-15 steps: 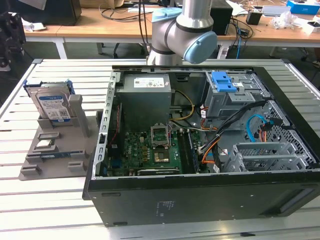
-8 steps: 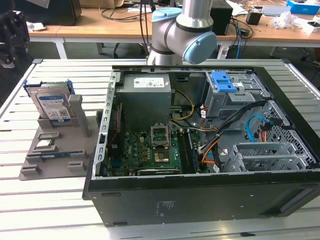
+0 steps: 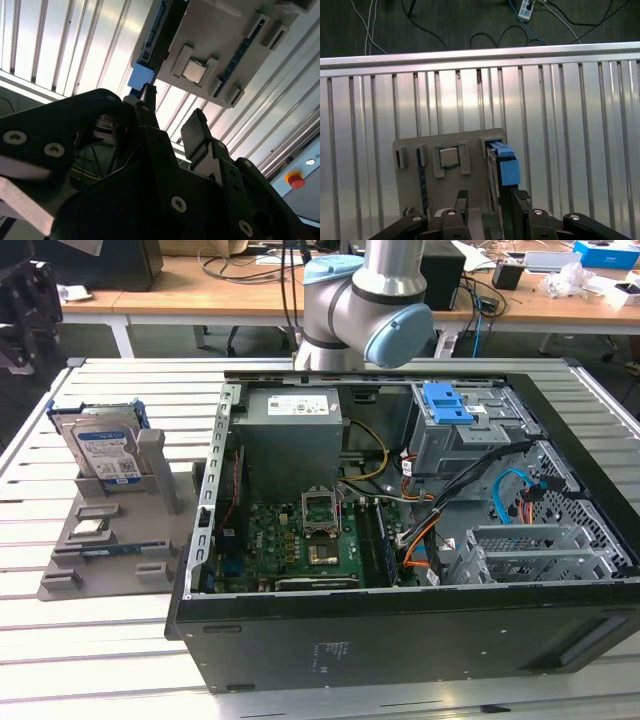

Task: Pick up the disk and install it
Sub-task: 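Pick up the disk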

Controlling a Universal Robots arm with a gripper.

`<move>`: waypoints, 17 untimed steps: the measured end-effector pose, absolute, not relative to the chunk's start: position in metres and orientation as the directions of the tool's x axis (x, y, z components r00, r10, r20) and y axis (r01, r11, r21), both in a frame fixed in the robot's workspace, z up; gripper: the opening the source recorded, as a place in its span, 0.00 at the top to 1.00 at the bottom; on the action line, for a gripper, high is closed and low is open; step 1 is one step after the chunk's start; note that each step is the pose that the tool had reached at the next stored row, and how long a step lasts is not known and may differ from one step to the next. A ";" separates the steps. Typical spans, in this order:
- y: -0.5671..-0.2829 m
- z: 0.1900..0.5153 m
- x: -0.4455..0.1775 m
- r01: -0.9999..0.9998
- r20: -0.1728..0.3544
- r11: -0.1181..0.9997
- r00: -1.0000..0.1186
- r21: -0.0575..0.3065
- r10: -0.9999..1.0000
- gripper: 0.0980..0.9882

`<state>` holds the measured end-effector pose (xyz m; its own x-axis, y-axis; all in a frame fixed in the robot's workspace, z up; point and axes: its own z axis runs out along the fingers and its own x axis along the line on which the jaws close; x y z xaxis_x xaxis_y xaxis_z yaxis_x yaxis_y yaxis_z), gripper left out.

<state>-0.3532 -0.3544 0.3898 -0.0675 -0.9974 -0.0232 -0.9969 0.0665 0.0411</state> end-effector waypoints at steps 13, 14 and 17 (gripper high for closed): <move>-0.345 0.372 -0.352 -0.997 -0.021 0.062 -0.063 0.041 -0.998 0.57; -0.343 0.372 -0.352 -0.997 -0.021 0.062 -0.063 0.041 -0.998 0.57; -0.336 0.371 -0.352 -0.997 -0.021 0.062 -0.063 0.041 -0.998 0.57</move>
